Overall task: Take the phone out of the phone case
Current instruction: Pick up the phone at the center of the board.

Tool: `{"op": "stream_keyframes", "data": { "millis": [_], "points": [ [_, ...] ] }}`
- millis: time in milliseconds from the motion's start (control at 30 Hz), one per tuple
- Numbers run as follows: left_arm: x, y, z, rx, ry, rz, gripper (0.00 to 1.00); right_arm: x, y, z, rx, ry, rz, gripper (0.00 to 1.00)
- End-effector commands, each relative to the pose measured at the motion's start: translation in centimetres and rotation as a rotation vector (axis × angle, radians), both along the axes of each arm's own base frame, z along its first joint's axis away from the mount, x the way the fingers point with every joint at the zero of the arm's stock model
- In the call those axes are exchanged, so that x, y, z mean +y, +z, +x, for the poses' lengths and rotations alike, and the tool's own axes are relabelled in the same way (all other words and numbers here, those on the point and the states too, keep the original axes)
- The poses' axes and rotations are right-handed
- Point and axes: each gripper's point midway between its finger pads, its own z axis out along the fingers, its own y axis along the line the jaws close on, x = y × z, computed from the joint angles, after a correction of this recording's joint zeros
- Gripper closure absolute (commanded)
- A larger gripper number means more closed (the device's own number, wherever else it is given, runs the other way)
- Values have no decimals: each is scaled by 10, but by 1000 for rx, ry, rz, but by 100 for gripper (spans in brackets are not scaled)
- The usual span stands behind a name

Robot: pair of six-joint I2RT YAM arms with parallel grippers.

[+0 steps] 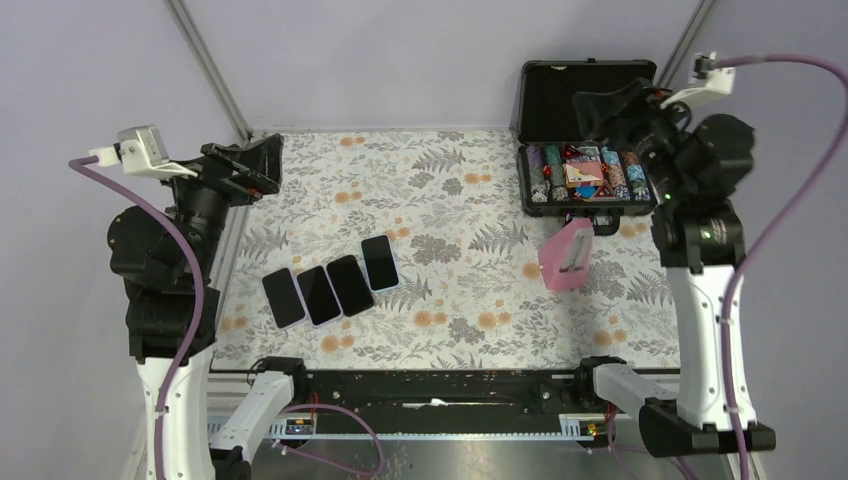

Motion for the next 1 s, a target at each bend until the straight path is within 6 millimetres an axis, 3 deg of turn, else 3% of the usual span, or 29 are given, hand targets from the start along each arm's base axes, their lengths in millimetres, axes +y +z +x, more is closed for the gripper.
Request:
{"op": "stream_keyframes", "data": {
  "millis": [0, 100, 200, 300, 400, 533, 700, 833, 967],
  "points": [
    [-10, 1, 2, -42, -60, -12, 1, 11, -37, 25, 130, 53, 108, 5],
    [-22, -23, 15, 28, -123, -43, 1, 30, -59, 32, 208, 157, 161, 0],
    [-50, -44, 20, 82, -294, -67, 1, 52, -69, 29, 209, 308, 219, 0],
    [-57, -82, 37, 192, -328, -134, 1, 62, -86, 33, 243, 370, 312, 0],
    [-53, -132, 61, 338, -281, -172, 1, 79, -123, 36, 343, 403, 350, 0],
    [-57, -213, 88, 602, -249, -193, 1, 121, -177, 22, 500, 432, 274, 0],
    [-85, -292, 107, 828, -196, -81, 1, 157, -236, 1, 661, 444, 289, 0],
    [-103, -356, 119, 1004, -102, 69, 3, 159, -269, -13, 737, 414, 243, 0],
    [-82, -384, 124, 1099, 157, 248, 1, 149, -282, -23, 769, 373, 196, 0]
  ]
}}
